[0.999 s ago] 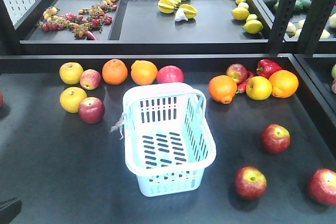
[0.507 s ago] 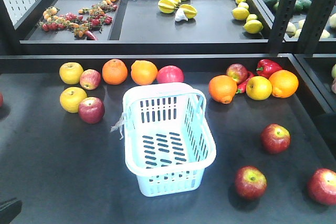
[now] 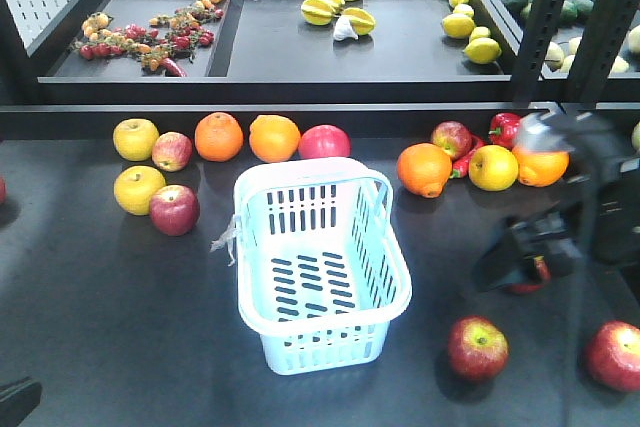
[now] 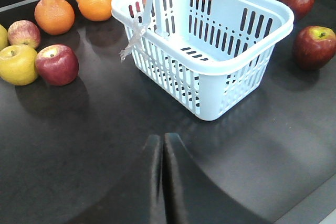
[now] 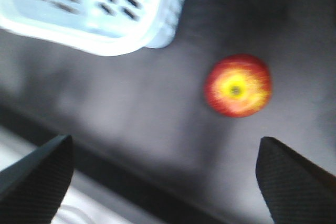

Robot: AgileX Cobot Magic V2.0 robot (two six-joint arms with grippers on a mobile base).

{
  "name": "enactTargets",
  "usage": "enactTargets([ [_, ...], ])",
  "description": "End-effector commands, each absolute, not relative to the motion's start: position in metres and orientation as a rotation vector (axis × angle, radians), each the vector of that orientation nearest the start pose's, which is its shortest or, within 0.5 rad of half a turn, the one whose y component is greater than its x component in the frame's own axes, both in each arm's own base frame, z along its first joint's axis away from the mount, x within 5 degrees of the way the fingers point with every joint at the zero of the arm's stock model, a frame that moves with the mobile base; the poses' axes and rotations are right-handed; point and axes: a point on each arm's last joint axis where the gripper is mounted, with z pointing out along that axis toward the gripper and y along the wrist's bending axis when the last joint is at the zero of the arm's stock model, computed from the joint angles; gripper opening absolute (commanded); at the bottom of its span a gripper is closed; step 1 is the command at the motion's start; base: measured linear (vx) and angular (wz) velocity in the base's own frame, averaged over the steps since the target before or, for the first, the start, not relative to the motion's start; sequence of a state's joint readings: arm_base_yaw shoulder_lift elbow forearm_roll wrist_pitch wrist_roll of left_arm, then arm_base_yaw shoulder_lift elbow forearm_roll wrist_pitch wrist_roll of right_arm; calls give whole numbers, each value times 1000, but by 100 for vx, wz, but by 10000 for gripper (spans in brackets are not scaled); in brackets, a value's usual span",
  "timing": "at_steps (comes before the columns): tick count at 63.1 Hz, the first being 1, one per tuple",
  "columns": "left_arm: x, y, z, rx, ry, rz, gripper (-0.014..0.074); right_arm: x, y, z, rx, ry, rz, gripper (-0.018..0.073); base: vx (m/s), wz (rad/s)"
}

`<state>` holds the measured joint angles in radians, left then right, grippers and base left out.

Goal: Pick three apples into basket with both arms
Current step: 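Reach the right gripper to a red apple and grasp it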

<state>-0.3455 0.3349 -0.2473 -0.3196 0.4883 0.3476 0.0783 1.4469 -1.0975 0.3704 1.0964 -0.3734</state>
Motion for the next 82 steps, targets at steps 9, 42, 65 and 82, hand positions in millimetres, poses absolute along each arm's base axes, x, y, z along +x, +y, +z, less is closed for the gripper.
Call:
enactTargets([
  [9, 72, -39, 248, 451, 1902, -343, -8, 296, 63, 256, -365, 2846, 284, 656, 0, 0],
  [42, 72, -39, 248, 451, 1902, -343, -8, 334, 62, 181, -224, 2995, 205, 645, 0, 0],
  [65, 72, -39, 248, 451, 1902, -343, -8, 344, 64, 143, -195, 3084, 197, 634, 0, 0],
  [82, 72, -39, 248, 451, 1902, -343, -8, 345, 64, 115, -185, 3154, 188, 606, 0, 0],
])
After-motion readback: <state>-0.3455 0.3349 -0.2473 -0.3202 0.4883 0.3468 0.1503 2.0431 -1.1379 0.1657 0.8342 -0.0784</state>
